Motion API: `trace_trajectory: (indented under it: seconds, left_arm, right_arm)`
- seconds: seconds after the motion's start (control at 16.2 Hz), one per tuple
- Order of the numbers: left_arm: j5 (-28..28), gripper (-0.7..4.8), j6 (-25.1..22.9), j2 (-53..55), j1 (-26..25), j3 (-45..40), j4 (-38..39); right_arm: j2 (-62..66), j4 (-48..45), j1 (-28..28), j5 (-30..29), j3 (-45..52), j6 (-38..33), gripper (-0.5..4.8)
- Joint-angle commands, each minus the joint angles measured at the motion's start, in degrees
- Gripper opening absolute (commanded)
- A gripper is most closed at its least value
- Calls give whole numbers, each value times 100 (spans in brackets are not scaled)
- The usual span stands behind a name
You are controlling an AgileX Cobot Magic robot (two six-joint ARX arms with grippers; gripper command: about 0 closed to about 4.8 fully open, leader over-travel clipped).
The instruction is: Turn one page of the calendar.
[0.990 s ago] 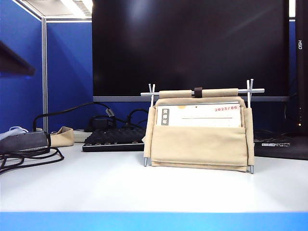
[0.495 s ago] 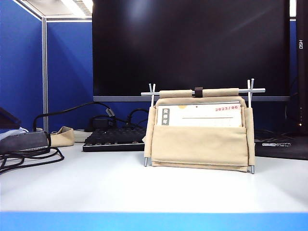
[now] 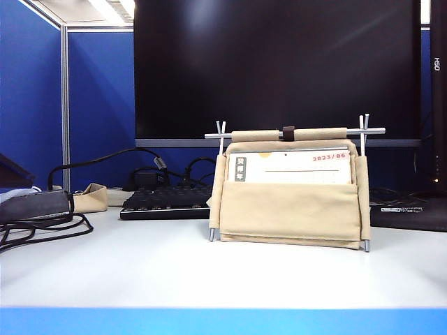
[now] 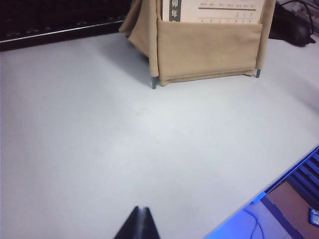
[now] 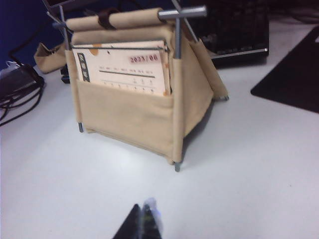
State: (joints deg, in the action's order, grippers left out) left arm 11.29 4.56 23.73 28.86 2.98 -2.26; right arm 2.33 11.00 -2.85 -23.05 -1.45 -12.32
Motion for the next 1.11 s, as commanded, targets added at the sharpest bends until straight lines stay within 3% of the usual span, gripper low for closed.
trace_trajectory:
  seconds: [0.06, 1.11]
  left_arm:
    - [-94, -4, -4, 2, 4, -240, 50]
    - [-227, -4, 17, 0, 4, -240, 90]
  right_arm:
    - [26, -9, -249, 61, 42, 28, -1]
    - [17, -35, -308, 66, 39, -4, -1]
